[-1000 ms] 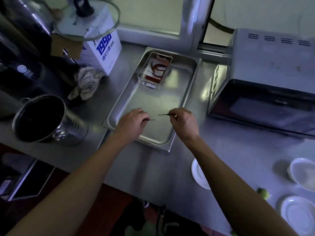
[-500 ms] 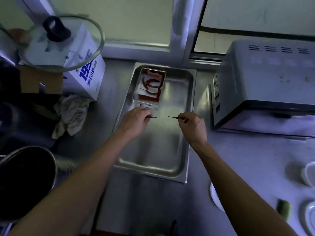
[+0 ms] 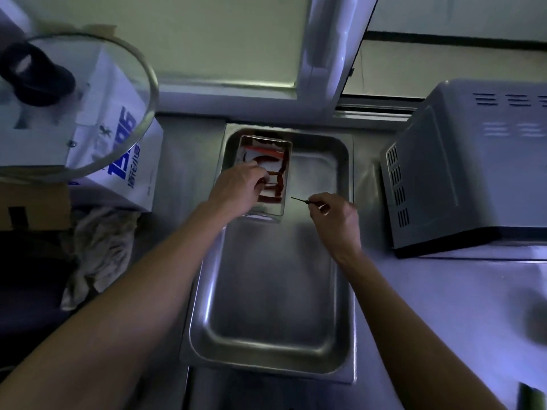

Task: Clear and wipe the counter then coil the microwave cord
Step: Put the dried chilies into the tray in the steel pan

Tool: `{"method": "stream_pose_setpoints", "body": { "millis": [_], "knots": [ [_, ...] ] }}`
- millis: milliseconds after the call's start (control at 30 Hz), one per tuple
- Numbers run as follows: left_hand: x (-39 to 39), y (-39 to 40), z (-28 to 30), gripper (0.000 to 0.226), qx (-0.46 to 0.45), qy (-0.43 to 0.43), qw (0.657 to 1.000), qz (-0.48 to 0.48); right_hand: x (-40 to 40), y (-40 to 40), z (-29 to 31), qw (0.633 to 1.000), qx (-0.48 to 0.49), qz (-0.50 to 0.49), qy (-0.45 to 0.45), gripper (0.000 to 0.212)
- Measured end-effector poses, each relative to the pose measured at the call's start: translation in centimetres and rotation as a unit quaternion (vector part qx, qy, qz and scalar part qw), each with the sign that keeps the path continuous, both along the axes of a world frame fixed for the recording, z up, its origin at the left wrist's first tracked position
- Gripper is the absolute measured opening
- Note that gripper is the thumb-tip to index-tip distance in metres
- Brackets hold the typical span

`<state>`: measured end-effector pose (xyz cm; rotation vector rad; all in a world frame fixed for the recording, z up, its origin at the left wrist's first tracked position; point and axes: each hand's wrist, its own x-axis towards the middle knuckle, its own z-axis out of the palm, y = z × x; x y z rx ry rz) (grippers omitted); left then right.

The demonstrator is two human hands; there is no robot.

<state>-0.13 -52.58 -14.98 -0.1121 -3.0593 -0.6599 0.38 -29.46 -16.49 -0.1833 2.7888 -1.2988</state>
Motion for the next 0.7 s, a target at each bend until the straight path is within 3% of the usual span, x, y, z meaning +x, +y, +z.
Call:
{"method": "stream_pose_setpoints", "body": {
  "millis": [267,700],
  "knots": [
    [-1.6,-2.0,-3.1,0.029,0.007,0.0,1.0,-0.012,-3.5,-2.5,-1.3,0.999,-0.022,0.014,-0.03,0.014],
    [1.5,-3.8,-3.2,0.024,0.034,0.021,0.999,0.014,-5.7,-8.3,-2.0,0.99,0.082,0.103,0.04,0.017]
  ]
}}
